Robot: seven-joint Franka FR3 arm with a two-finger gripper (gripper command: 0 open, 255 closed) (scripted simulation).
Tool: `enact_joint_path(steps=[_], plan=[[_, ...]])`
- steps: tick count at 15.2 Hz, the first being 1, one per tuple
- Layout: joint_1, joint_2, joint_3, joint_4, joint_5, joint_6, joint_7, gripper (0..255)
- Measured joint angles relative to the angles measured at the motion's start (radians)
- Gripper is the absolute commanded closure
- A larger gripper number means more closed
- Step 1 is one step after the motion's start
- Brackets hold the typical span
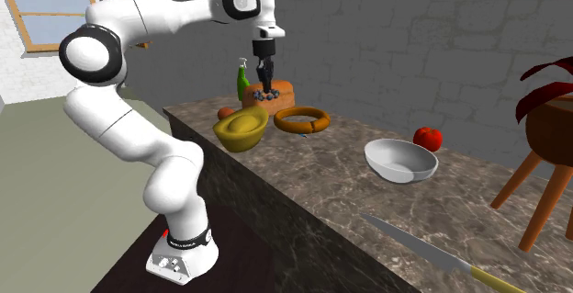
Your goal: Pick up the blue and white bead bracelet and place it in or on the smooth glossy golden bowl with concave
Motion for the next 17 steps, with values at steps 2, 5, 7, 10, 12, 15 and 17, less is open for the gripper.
enact_joint_path(steps=[2,5,7,10,12,15,17], plan=[[0.027,-0.06,0.002,-0.025,0.027,-0.029,0.024,255],[0.068,-0.145,0.004,-0.063,0.065,-0.069,0.06,255],[0.082,-0.172,0.013,-0.081,0.081,-0.074,0.076,255],[0.092,-0.196,0.021,-0.13,0.094,-0.049,0.076,255],[0.096,-0.206,0.028,-0.159,0.102,-0.03,0.075,255],[0.104,-0.225,0.037,-0.207,0.113,0.0,0.072,255],[0.109,-0.237,0.044,-0.235,0.122,0.018,0.072,255]])
